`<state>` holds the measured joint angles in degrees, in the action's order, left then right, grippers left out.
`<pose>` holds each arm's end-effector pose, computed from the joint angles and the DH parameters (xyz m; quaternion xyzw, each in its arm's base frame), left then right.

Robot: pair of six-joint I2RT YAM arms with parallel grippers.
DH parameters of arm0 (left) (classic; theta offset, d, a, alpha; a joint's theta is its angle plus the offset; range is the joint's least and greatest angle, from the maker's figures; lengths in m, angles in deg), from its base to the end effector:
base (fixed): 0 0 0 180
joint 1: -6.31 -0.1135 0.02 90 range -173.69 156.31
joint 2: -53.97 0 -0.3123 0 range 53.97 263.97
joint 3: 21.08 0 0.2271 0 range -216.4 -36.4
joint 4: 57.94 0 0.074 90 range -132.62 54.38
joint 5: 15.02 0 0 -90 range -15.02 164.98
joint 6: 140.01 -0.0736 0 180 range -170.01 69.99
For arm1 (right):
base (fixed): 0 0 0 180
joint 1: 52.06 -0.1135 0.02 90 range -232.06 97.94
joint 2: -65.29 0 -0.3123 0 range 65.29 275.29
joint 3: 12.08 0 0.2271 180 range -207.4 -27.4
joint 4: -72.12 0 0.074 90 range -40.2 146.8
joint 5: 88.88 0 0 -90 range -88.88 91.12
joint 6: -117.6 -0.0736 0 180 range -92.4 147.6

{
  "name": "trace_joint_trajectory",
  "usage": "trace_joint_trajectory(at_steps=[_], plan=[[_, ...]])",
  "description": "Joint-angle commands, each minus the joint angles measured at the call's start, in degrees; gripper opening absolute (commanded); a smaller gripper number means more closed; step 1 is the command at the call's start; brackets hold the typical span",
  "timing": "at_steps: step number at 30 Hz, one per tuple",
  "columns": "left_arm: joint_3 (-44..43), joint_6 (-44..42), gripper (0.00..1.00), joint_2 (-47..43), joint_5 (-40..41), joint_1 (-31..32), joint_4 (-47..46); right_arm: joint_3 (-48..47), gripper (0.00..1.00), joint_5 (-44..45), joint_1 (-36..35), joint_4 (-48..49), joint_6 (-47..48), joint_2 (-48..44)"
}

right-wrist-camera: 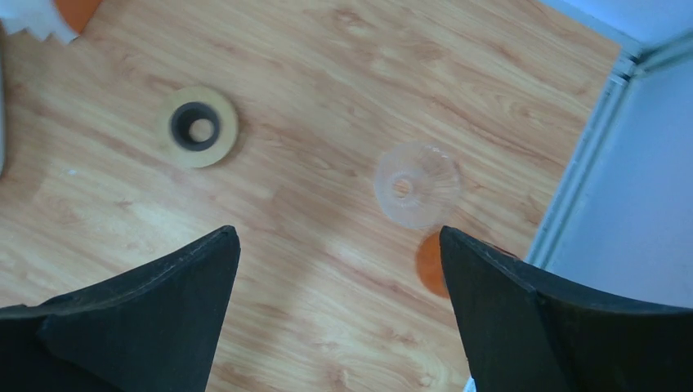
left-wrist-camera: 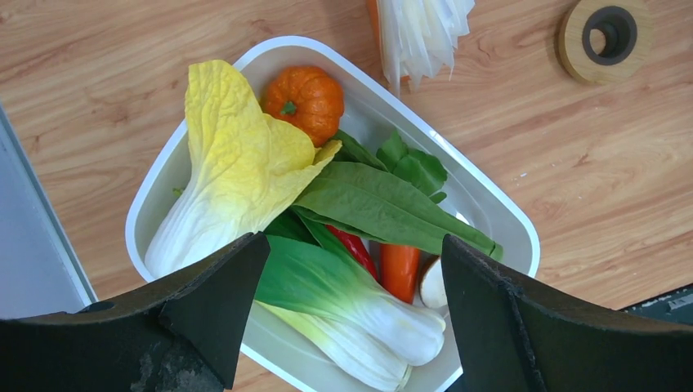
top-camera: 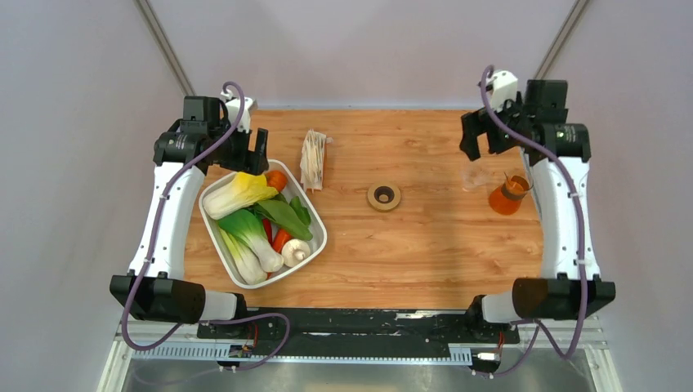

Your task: Place the coffee filter in the dripper

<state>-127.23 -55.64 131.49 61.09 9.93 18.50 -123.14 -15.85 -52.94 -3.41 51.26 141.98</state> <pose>0.2479 -0.0334 0.4195 0.1181 0.9196 -0.1065 0.3592 0.2439 0.0252 0.4506 -0.2510 0.8670 0.0510 0.4274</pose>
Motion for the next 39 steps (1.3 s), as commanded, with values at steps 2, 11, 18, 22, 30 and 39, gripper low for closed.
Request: trace_joint_trajectory(at_steps=[2,11,18,22,30,39], plan=[[-0.17,-2.01,0.89,-0.93,-3.23,-0.21,-0.88,-14.10,1.00,-7.77,11.93,-8.55,1.29,10.97],[-0.12,-1.84,0.89,0.34,-6.94,-0.13,-1.47,-30.98,1.00,-8.42,26.18,-12.50,-2.85,27.42],[0.18,-0.94,0.89,0.69,-7.27,-0.19,-2.67,-32.70,1.00,-4.01,30.99,-4.99,-12.49,33.94],[0.32,-0.07,0.89,1.03,-6.69,-0.18,-3.31,-33.11,0.94,-3.07,31.38,-2.20,-14.22,37.42],[1.27,1.24,0.89,0.77,-5.00,-0.14,-4.77,-32.98,0.81,-0.80,31.37,-0.71,-16.05,45.32],[1.54,1.00,0.89,0.67,-1.47,-0.12,-3.33,-31.13,0.73,-1.00,31.41,0.05,-15.40,52.12]])
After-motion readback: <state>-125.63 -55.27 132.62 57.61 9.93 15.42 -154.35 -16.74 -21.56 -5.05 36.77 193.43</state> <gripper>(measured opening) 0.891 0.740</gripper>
